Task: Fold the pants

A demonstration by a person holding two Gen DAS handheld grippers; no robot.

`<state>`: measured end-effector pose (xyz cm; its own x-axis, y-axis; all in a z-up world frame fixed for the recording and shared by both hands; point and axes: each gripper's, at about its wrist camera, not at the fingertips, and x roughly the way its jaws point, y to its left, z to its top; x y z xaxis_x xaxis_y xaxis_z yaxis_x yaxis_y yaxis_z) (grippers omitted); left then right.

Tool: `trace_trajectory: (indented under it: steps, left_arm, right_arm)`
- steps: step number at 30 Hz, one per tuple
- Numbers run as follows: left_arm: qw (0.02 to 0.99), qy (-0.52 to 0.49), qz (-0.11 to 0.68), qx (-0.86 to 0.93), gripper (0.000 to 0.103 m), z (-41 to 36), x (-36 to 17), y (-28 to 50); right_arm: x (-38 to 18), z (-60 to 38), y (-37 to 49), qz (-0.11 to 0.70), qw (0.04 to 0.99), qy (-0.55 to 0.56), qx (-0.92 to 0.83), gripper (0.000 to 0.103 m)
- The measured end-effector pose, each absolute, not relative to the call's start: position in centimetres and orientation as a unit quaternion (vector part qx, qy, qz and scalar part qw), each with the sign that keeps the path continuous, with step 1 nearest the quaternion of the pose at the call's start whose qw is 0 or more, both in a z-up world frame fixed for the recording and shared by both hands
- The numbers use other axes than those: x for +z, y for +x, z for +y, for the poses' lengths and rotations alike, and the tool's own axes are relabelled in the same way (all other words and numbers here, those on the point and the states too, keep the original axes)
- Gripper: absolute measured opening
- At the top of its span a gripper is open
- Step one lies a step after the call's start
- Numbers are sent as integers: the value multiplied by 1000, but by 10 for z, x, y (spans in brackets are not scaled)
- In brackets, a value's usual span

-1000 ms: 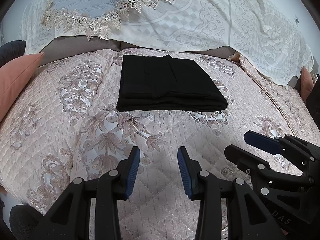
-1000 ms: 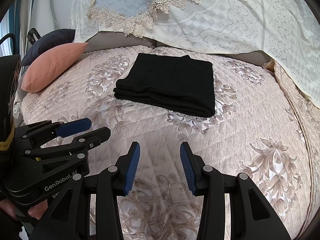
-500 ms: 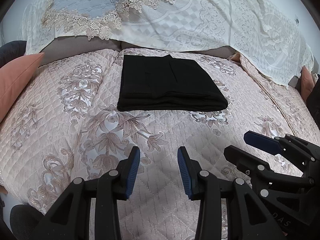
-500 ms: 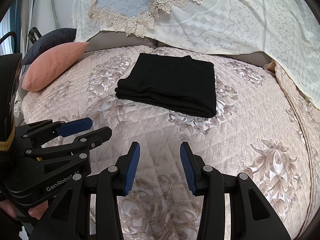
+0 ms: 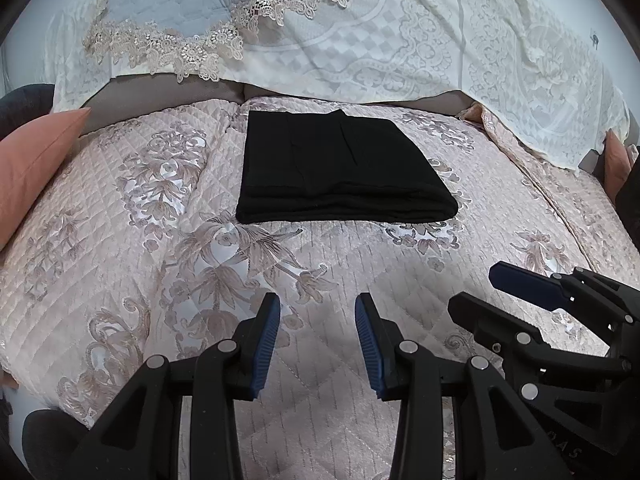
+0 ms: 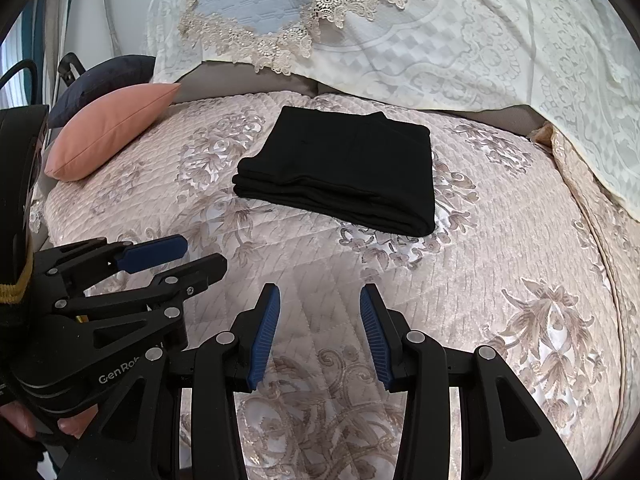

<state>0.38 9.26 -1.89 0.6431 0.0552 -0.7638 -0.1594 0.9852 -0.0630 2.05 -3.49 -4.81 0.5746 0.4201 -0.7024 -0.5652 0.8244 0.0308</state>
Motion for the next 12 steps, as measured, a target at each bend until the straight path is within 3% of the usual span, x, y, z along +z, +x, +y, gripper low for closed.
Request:
trace_trajectory:
  steps: [12]
  left_arm:
    - [908,-55,409,73,41,89,-17,5]
  right_arm:
    - [-47,-37,19,365,883,-98,280,42]
